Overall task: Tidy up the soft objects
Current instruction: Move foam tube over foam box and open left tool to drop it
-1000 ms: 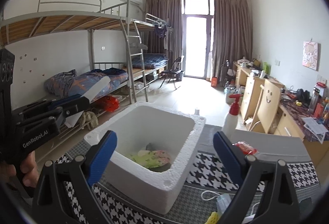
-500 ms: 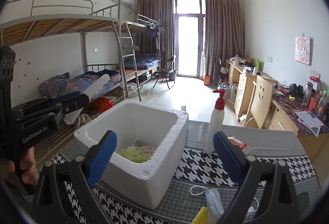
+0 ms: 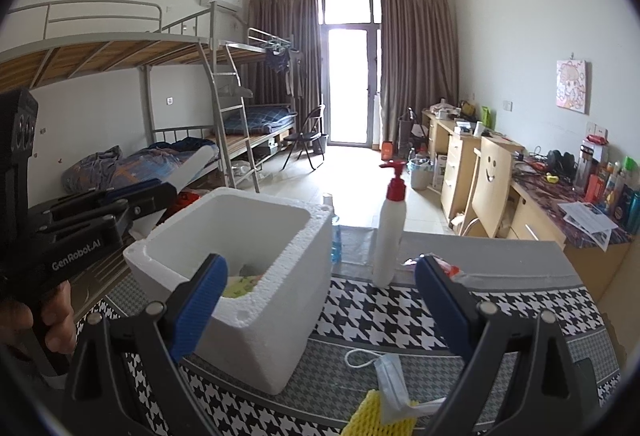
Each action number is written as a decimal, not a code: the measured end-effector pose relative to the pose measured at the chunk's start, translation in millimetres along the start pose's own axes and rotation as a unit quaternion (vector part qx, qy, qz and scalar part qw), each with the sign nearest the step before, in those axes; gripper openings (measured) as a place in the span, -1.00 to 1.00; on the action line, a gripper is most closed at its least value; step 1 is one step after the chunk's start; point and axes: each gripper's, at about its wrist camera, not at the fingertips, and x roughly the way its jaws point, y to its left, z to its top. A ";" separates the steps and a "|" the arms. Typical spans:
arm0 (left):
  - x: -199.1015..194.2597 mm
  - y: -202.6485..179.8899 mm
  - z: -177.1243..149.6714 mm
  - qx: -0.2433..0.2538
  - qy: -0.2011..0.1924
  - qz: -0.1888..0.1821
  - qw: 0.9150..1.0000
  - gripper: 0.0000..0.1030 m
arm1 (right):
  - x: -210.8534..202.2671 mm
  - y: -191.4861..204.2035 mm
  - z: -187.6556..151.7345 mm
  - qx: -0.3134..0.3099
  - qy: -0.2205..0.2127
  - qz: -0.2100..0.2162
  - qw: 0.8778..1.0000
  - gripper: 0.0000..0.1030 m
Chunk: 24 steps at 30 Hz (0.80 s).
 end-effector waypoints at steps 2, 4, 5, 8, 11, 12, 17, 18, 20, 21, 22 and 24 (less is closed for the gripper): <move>2.1 -1.4 -0.1 0.000 0.003 -0.001 1.000 -0.63 | -0.4 -3.5 -0.9 0.004 0.001 -0.003 1.000 0.87; 2.2 -1.7 -0.8 0.001 0.005 -0.002 1.000 -0.64 | -0.5 -6.9 -2.5 0.007 0.002 -0.003 1.000 0.87; 3.6 -3.2 0.0 0.002 0.006 -0.003 1.000 -0.63 | -0.4 -8.4 -3.1 0.009 0.003 -0.003 1.000 0.87; 7.1 -6.7 1.1 0.003 0.008 -0.005 1.000 -0.63 | -0.9 -11.9 -4.8 0.011 0.004 -0.006 1.000 0.87; 9.7 -8.3 1.6 0.005 0.011 -0.007 1.000 -0.64 | -2.3 -14.6 -5.9 0.014 0.003 -0.010 1.000 0.87; 10.5 -7.5 1.9 0.005 0.012 -0.008 1.000 -0.64 | -2.8 -15.9 -6.2 0.016 0.003 -0.011 1.000 0.87; 12.7 -10.3 2.3 0.008 0.016 -0.011 1.000 -0.63 | -5.1 -21.1 -7.8 0.022 0.003 -0.016 1.000 0.87; 13.6 -10.7 2.5 0.007 0.016 -0.011 1.000 -0.64 | -5.1 -21.5 -8.1 0.023 0.003 -0.016 1.000 0.87; 15.2 -11.5 2.5 0.007 0.019 -0.012 1.000 -0.63 | -5.4 -22.7 -9.0 0.025 0.003 -0.017 1.000 0.87; 16.6 -12.1 2.6 0.006 0.020 -0.012 1.000 -0.63 | -5.5 -23.6 -9.1 0.026 0.003 -0.018 1.000 0.87; 17.6 -12.4 2.3 0.006 0.021 -0.014 1.000 -0.63 | -5.8 -24.0 -9.6 0.026 0.003 -0.018 0.999 0.87; 20.0 -14.4 1.6 0.008 0.024 -0.015 1.000 -0.59 | -6.6 -24.9 -10.5 0.028 0.003 -0.019 0.999 0.87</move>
